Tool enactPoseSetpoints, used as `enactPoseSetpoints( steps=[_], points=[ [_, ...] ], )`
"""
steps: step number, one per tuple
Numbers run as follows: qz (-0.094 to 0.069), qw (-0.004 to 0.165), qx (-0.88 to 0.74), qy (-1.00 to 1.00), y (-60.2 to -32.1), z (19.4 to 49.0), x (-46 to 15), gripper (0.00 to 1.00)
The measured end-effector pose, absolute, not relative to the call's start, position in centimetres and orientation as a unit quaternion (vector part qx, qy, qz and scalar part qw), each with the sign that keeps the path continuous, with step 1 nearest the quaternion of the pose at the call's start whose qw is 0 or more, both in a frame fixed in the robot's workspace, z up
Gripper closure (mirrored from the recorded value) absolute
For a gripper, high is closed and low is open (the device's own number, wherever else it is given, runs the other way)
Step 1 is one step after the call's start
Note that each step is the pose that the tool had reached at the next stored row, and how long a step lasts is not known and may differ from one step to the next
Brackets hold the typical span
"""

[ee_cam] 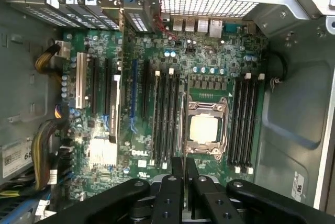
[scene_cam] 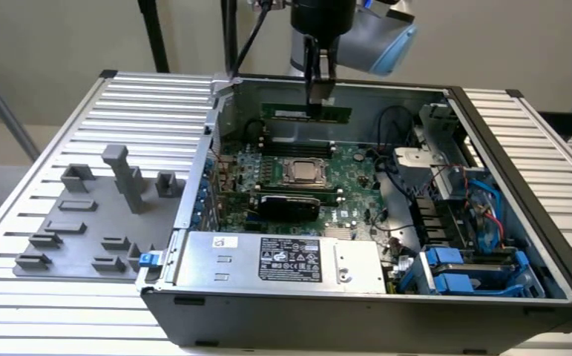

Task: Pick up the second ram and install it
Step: 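Pick up the second ram and move it above second insertion slot, then insert the second ram into the second slot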

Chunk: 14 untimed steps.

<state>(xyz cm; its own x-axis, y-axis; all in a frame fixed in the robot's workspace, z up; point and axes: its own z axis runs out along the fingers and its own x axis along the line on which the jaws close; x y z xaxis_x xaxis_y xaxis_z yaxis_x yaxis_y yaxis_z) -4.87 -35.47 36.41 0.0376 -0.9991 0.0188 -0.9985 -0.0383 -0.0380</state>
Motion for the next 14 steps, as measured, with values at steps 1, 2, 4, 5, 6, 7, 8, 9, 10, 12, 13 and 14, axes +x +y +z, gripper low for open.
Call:
enactPoseSetpoints(
  steps=[1, 2, 4, 5, 6, 7, 8, 9, 10, 12, 13, 14],
  points=[
    [-0.020, 0.007, -0.720, 0.693, -35.27, 36.31, -4.77, 0.86],
    [-0.020, 0.007, -0.720, 0.693, -35.07, 36.25, -4.66, 0.86],
    [-0.020, 0.007, -0.720, 0.693, -34.87, 36.24, -4.54, 0.86],
    [-0.020, 0.007, -0.720, 0.693, -34.87, 36.23, -4.54, 0.86],
    [-0.020, 0.007, -0.720, 0.693, -34.87, 36.23, -4.54, 0.86],
    [-0.020, 0.007, -0.720, 0.693, -34.87, 36.23, -4.54, 0.86],
    [-0.020, 0.007, -0.720, 0.693, -34.87, 36.23, -4.54, 0.86],
    [-0.020, 0.007, -0.720, 0.693, -34.87, 36.23, -4.54, 0.86],
    [-0.020, 0.007, -0.720, 0.693, -34.87, 36.23, -4.53, 0.86],
    [-0.020, 0.007, -0.720, 0.693, -34.87, 36.23, -4.53, 0.86],
    [-0.020, 0.007, -0.720, 0.693, -34.87, 36.23, -4.53, 0.86],
    [-0.020, 0.007, -0.720, 0.693, -34.87, 36.23, -4.53, 0.86]
  ],
)
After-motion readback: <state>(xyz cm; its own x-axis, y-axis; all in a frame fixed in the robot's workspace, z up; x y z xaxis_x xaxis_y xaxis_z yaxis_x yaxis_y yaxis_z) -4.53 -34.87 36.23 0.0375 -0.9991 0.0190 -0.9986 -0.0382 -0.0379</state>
